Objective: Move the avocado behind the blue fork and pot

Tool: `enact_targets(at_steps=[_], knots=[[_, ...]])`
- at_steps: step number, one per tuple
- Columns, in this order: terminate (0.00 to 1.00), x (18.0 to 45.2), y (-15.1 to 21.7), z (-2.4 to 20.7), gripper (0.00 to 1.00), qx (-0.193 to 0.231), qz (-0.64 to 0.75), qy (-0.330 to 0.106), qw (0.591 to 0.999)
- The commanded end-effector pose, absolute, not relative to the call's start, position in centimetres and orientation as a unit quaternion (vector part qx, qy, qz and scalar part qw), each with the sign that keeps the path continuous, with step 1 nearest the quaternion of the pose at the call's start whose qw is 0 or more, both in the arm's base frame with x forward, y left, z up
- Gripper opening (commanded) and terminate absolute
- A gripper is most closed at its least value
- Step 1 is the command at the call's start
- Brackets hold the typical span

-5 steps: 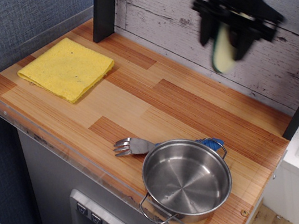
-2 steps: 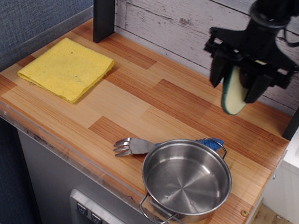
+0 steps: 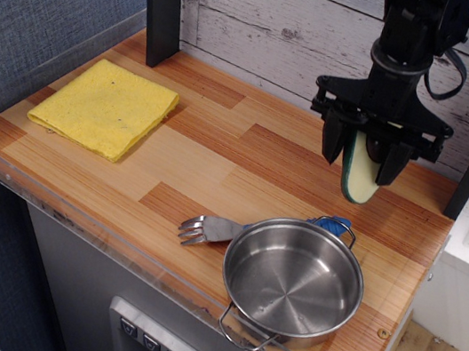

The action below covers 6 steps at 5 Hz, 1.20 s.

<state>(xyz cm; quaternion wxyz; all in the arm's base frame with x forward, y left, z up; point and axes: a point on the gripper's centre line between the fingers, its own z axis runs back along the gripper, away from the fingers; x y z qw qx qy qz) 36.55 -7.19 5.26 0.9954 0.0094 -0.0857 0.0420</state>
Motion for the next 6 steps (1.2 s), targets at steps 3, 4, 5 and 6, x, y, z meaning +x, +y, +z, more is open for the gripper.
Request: enact_targets(at_steps=[3, 4, 5, 6], knots=[[0.0, 37.1, -6.8, 3.6, 1.0, -0.059, 0.068, -0.079, 0.993], [0.0, 37.4, -6.9, 4.4, 1.0, -0.064, 0.057, -0.088, 0.992], [0.0, 38.0, -7.3, 6.0, 1.0, -0.067, 0.042, -0.112, 0.991], [0.0, 38.5, -7.9, 7.8, 1.0, -0.068, 0.022, -0.136, 0.988]])
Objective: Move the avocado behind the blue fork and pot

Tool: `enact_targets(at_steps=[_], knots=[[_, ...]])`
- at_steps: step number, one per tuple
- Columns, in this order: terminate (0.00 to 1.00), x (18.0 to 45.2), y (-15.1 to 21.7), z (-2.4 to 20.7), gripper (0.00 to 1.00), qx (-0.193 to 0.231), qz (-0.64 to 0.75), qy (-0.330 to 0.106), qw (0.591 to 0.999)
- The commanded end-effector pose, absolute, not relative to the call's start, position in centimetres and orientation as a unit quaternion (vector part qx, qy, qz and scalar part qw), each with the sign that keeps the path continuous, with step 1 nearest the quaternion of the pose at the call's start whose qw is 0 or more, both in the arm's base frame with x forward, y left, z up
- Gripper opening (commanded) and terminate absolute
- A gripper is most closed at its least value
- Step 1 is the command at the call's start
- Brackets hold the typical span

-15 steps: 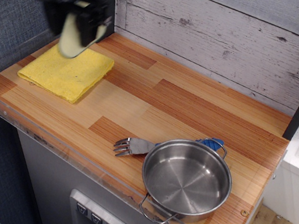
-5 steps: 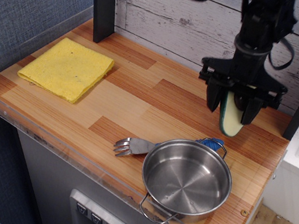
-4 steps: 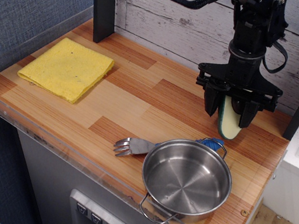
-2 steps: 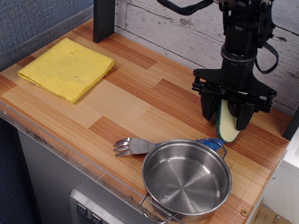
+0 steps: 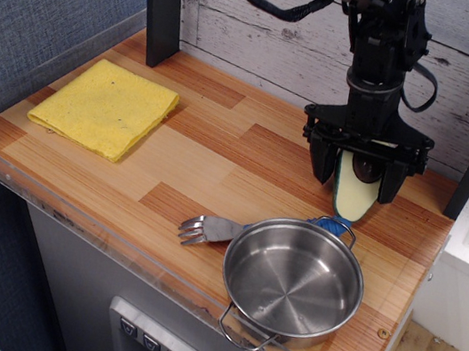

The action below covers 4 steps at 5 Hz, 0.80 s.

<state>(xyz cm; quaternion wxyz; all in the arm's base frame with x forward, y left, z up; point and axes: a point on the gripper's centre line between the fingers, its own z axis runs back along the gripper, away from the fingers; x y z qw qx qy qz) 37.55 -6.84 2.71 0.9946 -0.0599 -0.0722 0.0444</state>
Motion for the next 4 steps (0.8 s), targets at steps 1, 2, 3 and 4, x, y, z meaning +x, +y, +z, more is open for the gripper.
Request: enact_targets(at_steps=[1, 2, 3, 4], knots=[[0.0, 38.5, -9.0, 11.4, 1.0, -0.055, -0.009, -0.15, 0.987], [0.0, 37.3, -9.7, 15.2, 1.0, -0.035, -0.024, -0.159, 0.986], [0.0, 35.1, -9.0, 17.1, 1.0, -0.031, -0.016, -0.153, 0.988], [0.0, 32.8, -7.1, 16.7, 1.0, -0.029, 0.008, -0.139, 0.99]])
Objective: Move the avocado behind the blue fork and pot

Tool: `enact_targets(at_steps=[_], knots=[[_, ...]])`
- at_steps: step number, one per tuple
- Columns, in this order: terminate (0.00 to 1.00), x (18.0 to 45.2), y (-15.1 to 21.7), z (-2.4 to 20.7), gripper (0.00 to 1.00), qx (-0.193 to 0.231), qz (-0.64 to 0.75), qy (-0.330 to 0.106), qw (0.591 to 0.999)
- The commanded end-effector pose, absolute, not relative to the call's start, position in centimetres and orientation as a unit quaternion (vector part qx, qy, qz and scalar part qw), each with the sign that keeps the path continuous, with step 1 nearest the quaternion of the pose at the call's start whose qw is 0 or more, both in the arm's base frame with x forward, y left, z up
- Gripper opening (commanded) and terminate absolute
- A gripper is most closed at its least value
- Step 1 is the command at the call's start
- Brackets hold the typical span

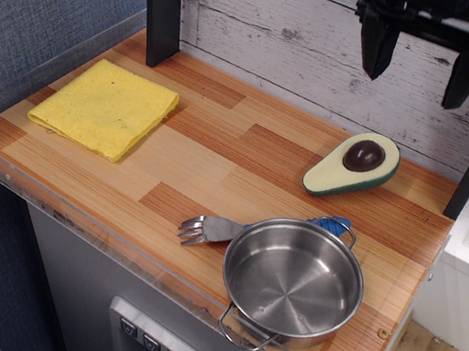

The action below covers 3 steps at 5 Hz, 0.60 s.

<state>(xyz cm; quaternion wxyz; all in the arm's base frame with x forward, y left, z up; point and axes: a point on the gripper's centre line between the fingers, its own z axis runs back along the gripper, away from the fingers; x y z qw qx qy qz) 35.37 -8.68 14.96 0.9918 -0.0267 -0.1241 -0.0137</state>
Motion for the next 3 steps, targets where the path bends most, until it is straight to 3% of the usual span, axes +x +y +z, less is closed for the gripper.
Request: enact_targets(at_steps=[1, 2, 3], knots=[[0.0, 31.2, -5.6, 17.1, 1.0, -0.024, 0.004, -0.136, 0.99], [0.0, 29.6, -4.0, 17.5, 1.0, -0.022, 0.008, -0.143, 0.989], [1.0, 28.8, -2.9, 17.5, 1.0, -0.033, 0.003, -0.15, 0.988]])
